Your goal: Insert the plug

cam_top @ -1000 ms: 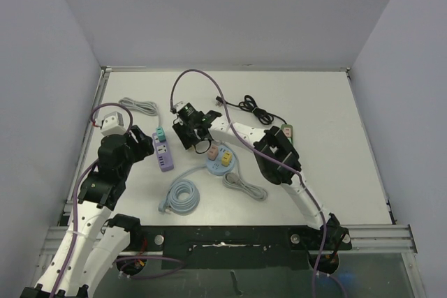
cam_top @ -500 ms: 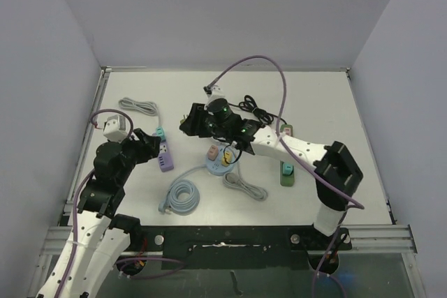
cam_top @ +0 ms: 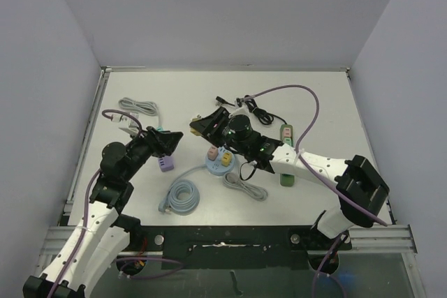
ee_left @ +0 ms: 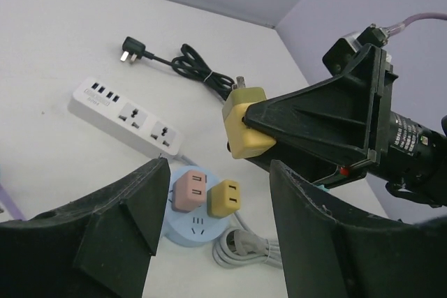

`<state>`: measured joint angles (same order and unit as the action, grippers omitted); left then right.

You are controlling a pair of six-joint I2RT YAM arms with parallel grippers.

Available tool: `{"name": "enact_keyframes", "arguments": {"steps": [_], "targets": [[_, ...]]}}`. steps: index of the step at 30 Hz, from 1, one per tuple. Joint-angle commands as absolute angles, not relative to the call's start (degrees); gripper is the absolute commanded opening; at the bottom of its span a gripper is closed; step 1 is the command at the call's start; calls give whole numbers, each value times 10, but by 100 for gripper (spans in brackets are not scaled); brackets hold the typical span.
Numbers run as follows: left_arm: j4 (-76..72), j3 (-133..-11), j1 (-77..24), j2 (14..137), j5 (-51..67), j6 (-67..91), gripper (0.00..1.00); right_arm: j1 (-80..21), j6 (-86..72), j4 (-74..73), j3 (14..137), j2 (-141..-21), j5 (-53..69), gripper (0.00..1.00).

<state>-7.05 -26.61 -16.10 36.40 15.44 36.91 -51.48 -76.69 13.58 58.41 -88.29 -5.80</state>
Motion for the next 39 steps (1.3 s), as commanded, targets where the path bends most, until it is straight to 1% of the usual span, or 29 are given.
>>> {"name": "enact_keyframes", "arguments": {"steps": [1,7,13,20,25,28,31,34,37,39], "targets": [[-198,-259,-207,372,126,366,57,-521,-851,206,566,-825,-137,39],[-198,-287,-323,418,19,301,57,-521,-885,211,539,-797,-162,41],[-242,-296,-387,464,-43,261,57,-520,-903,223,508,-775,-167,44],[-348,-283,-433,515,-128,210,57,-519,-915,230,497,-766,-167,44],[-424,-279,-453,547,-145,177,58,-520,-915,219,501,-762,-170,44],[-448,-284,-461,568,-161,168,58,-520,-922,220,500,-762,-170,44],[-462,-284,-471,585,-203,172,57,-520,-931,223,493,-758,-176,44],[-489,-280,-480,601,-232,175,54,-521,-937,230,487,-756,-179,43],[-503,-284,-487,614,-239,166,48,-521,-939,232,489,-759,-175,43],[-511,-286,-490,620,-242,160,47,-521,-943,235,489,-762,-170,43]]}}
